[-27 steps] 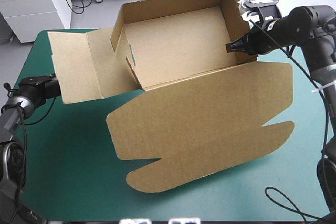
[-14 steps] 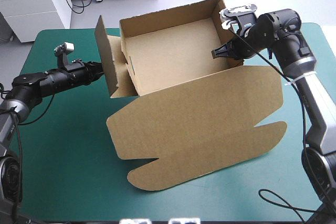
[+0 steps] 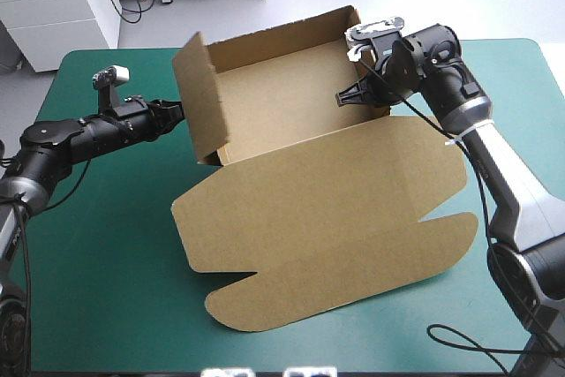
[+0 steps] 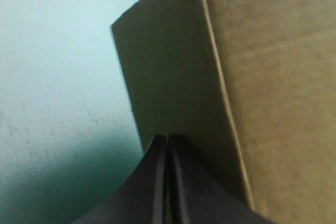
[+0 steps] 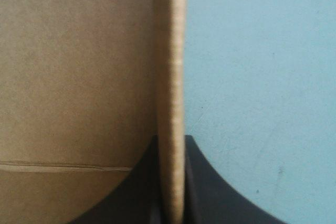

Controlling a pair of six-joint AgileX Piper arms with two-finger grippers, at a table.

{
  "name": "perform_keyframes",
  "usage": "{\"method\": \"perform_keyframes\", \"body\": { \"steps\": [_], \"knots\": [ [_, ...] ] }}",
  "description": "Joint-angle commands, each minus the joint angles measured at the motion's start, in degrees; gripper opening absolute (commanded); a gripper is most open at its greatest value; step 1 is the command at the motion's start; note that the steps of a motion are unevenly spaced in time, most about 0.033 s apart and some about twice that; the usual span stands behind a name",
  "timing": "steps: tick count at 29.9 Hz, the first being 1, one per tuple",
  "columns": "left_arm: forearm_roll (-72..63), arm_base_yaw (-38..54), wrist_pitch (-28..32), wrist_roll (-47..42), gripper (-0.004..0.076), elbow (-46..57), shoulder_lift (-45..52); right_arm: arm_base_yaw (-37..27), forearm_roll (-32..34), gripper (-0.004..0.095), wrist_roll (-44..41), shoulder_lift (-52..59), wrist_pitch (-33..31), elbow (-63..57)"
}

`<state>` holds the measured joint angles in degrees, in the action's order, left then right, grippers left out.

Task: Fold the box

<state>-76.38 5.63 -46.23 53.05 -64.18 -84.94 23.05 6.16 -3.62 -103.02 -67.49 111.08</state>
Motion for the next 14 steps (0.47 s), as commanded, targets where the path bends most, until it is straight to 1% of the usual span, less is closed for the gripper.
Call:
{"method": "perform_keyframes", "body": {
  "steps": [1,6,9,14],
  "knots": [
    [-1.25,-3.23,3.21,-1.88,-0.0008,-1.41,4.82,0.18,1.04,-0.0015,-1.04,2.56,3.99,1.78],
    [-1.12,-7.11,5.27,-3.71,-0.0008,-1.41,5.61,0.42,1.04,-0.0015,-1.31,2.56,4.06,1.78],
    [1.40,-8.51,7.43,-3.71,-0.0008,-1.41,5.61,0.88,1.17,-0.0015,-1.20,2.56,4.19,1.78],
    [3.63,-8.76,7.46,-3.71,-0.0006,-1.41,5.51,1.28,1.26,-0.0015,-0.99,2.56,4.68,1.78]
  ]
}}
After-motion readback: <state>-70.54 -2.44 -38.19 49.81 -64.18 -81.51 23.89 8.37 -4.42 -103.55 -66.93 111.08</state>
